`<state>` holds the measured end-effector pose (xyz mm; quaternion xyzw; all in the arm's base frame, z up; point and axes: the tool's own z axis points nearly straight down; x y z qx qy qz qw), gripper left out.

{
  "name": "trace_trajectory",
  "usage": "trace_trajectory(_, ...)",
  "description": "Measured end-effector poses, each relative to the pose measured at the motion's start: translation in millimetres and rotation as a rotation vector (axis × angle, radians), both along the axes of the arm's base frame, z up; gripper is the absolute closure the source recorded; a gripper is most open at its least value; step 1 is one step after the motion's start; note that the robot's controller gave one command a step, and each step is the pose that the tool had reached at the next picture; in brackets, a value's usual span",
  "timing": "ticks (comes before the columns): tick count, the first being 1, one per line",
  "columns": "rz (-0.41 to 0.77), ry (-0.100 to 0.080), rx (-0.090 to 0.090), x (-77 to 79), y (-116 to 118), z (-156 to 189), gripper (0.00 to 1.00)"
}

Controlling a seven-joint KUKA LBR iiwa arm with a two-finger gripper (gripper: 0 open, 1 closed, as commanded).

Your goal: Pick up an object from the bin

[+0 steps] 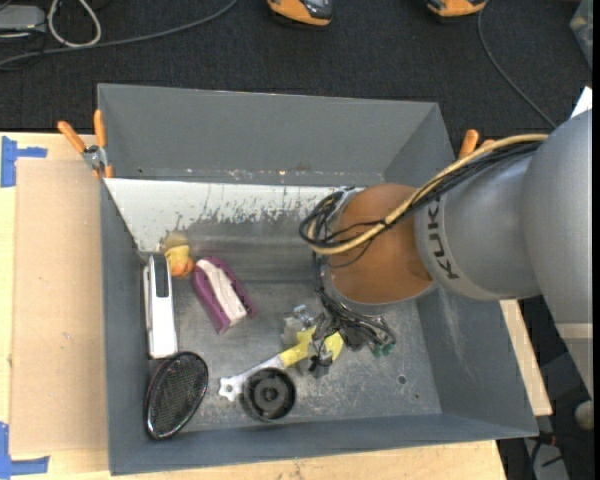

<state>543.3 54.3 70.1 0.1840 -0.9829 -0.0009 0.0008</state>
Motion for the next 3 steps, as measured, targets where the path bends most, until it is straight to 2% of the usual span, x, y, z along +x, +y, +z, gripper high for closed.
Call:
trace_trajectory(1,0.004,0.007,0.000,1.5,-1,20,1.00)
trace_trajectory(2,-0.046,0.004,0.000,40.4,13,100,1.00)
trace_trajectory(3,0.076,0.012,0.000,22.3,17,177,1.00)
